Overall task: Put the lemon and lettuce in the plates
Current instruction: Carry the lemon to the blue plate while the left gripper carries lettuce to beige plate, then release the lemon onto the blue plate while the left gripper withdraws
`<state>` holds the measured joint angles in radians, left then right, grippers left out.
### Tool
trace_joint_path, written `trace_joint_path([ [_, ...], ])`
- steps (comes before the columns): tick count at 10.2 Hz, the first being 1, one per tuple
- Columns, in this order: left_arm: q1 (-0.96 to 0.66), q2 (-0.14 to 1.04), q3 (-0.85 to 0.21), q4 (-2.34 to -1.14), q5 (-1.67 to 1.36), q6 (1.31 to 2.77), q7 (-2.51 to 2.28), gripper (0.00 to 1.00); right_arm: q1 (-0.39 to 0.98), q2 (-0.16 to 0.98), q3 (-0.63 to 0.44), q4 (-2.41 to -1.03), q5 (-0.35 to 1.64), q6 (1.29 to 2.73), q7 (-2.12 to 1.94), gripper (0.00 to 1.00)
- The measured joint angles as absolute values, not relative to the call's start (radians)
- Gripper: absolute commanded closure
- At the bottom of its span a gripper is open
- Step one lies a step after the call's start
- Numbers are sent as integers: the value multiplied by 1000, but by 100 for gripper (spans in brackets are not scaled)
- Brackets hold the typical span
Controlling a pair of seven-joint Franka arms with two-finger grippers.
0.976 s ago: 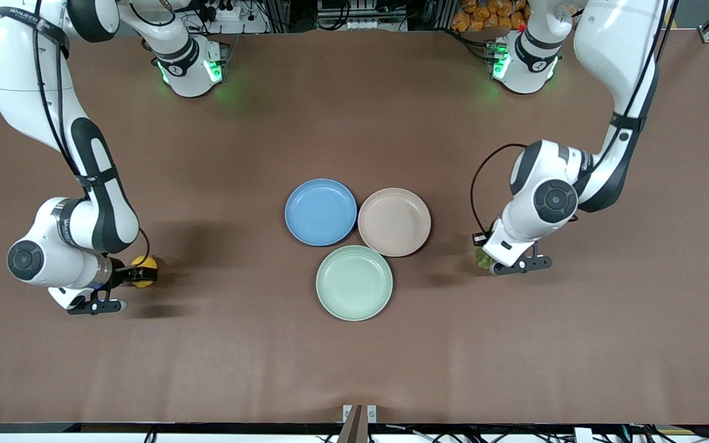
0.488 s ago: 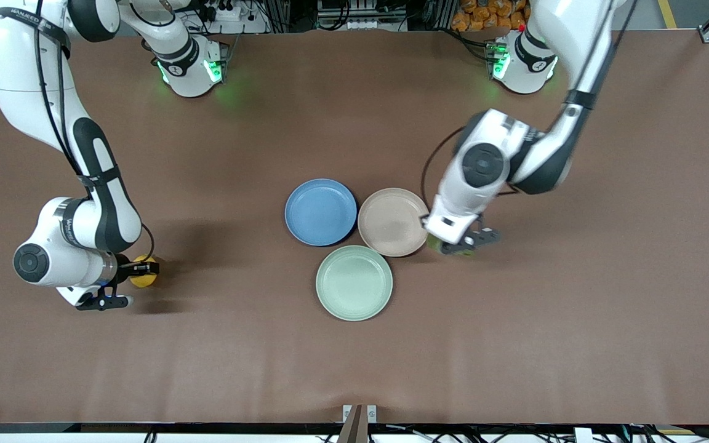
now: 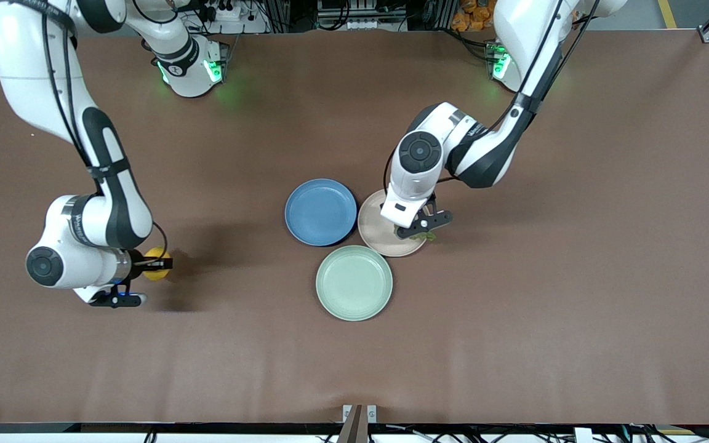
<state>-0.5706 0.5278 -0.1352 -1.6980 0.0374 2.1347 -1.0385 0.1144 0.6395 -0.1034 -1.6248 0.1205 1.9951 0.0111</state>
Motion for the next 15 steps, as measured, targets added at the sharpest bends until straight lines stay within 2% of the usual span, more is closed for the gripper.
trace_joint_path([
  [4, -557, 521, -93, -1647, 38, 2135, -1041, 0, 254, 585, -81, -1585, 129, 1822, 318, 100],
  [6, -515, 482, -66, -1622, 59, 2135, -1009, 0, 292, 581, -23, -1568, 154, 1792, 466, 100],
  [9, -420, 381, -61, -1617, 68, 2064, -848, 0, 311, 580, 80, -1554, 177, 1794, 706, 100],
  [13, -349, 250, -60, -1614, 69, 1899, -667, 0, 482, 597, 98, -1559, 199, 1918, 1013, 100],
  [14, -326, 213, -60, -1613, 70, 1859, -627, 0, 519, 614, 98, -1561, 199, 1962, 1075, 86],
  [15, -308, 180, -60, -1613, 70, 1825, -588, 0, 548, 635, 97, -1564, 199, 2005, 1121, 44],
])
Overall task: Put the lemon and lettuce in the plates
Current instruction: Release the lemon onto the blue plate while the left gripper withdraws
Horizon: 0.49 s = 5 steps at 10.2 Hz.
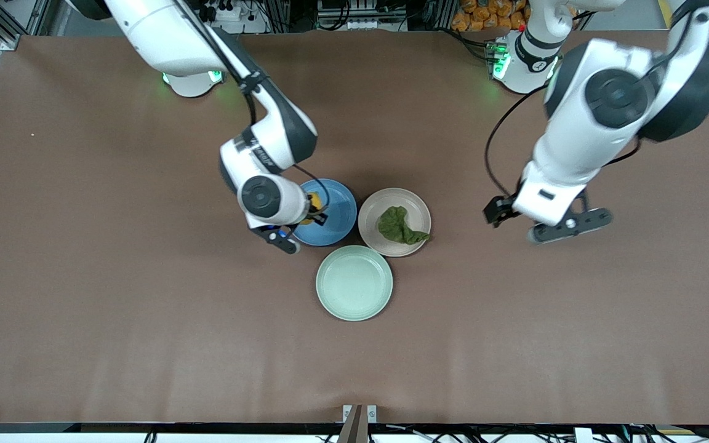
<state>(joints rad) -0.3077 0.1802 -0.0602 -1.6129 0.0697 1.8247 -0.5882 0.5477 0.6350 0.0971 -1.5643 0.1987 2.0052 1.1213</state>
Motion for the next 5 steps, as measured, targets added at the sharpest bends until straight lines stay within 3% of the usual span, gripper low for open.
trace_joint_path([
  [1, -291, 152, -60, -1613, 70, 1794, -555, 0, 566, 655, 97, -1565, 199, 2035, 1150, 1],
  [5, -233, 53, -60, -1613, 70, 1698, -436, 0, 571, 668, 90, -1563, 198, 2046, 1170, 0],
])
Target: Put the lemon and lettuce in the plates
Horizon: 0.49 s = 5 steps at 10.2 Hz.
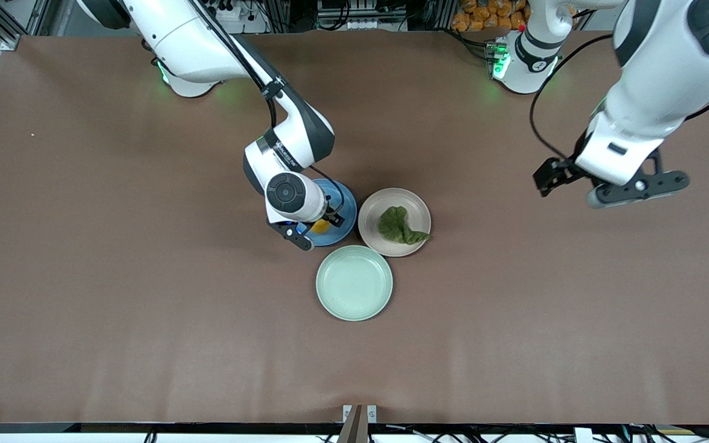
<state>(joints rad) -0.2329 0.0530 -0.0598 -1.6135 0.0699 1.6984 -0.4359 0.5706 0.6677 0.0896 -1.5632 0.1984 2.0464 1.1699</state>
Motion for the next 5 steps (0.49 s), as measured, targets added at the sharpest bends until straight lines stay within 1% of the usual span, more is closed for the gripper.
trace_joint_path([
  [2, -194, 16, -60, -1614, 70, 1666, -350, 0, 565, 665, 74, -1562, 172, 2042, 1170, 0],
  [5, -166, -18, -60, -1614, 70, 1624, -313, 0, 496, 665, 58, -1575, 59, 2012, 1131, 0],
])
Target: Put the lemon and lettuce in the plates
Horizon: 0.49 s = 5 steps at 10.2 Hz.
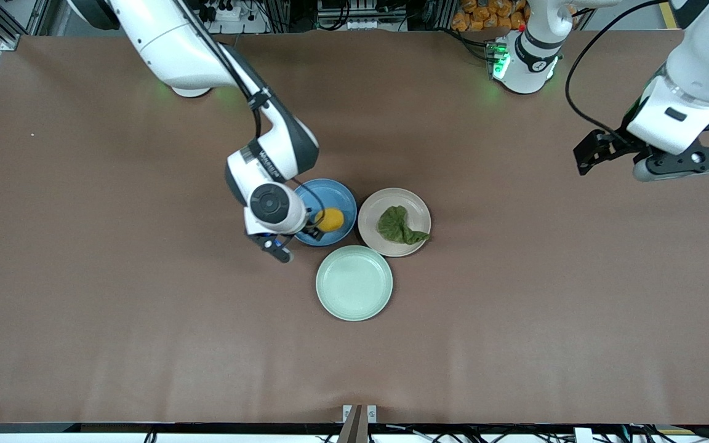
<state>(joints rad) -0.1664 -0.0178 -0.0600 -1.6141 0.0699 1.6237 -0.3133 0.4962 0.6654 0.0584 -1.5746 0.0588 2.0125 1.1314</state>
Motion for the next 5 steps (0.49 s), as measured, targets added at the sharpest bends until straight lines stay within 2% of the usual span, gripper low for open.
trace_joint_path([
  [5, -157, -52, -61, -1614, 70, 1592, -296, 0, 309, 659, 50, -1596, 44, 1981, 760, 0],
])
